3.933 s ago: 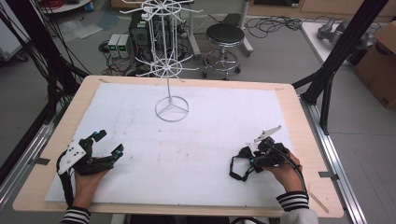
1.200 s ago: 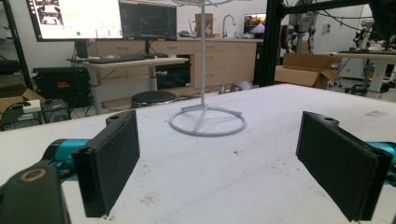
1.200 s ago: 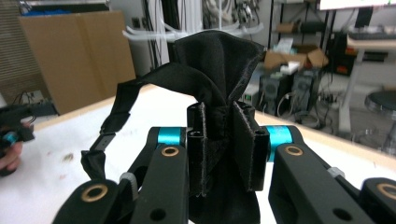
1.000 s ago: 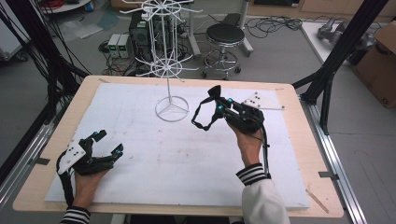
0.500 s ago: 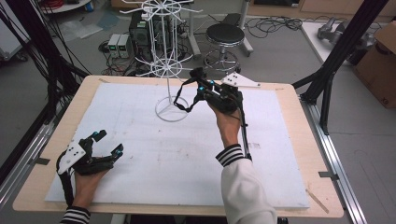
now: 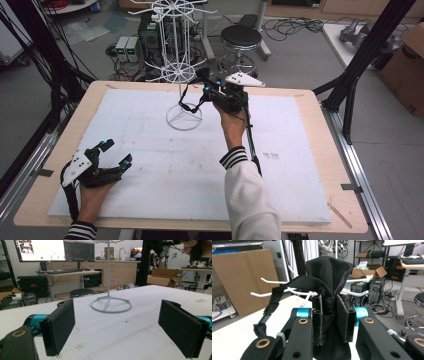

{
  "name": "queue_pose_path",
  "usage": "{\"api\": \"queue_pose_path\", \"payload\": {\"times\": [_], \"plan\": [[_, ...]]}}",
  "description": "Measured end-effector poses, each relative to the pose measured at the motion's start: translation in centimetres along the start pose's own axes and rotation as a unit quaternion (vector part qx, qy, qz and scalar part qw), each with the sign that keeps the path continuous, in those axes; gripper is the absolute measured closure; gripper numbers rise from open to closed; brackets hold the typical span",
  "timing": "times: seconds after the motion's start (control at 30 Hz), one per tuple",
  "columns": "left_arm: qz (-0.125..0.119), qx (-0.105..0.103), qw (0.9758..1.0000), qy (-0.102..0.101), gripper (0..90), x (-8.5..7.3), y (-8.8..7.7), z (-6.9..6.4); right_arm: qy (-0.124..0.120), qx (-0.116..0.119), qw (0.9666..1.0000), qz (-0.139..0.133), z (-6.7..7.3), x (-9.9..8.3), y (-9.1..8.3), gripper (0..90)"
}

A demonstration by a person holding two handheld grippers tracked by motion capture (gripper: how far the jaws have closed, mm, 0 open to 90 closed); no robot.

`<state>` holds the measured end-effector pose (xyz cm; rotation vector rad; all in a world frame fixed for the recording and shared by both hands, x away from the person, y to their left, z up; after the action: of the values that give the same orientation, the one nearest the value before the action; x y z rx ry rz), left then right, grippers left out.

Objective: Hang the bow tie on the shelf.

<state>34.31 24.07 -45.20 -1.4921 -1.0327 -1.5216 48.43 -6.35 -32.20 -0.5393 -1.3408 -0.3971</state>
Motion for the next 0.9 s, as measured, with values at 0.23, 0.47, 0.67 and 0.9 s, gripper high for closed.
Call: {"api": "queue_pose_path", "payload": {"times": [0.23,0.47,0.67,0.9], "plan": [[-0.001,0.000,1.0000,-0.001,14.3,0.0,0.0,0.0,0.016,-0.006,0.9998,-0.003,-0.5,-0.3,0.6,75.9],[-0.001,0.000,1.0000,-0.001,14.3,0.0,0.0,0.0,0.025,-0.013,0.9996,0.010,-0.9,-1.0,1.1,75.9],[-0.002,-0.001,1.0000,-0.001,14.3,0.0,0.0,0.0,0.033,-0.016,0.9990,0.024,-1.0,-2.1,2.2,75.9],[-0.002,-0.001,1.0000,0.000,14.3,0.0,0.0,0.0,0.032,-0.017,0.9984,0.043,-1.1,-2.7,2.5,75.8]]}}
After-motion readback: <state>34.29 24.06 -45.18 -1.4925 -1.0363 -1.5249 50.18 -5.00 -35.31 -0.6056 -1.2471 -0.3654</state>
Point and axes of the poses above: each handheld gripper's, and its own axes: y roughly forward along the jaws, x roughly out of its top, z roughly to its left, the point moved 8 cm from there along y, roughly forward along the jaws, and after that the axes turned 13 degrees about x, right-handed, at the moved point
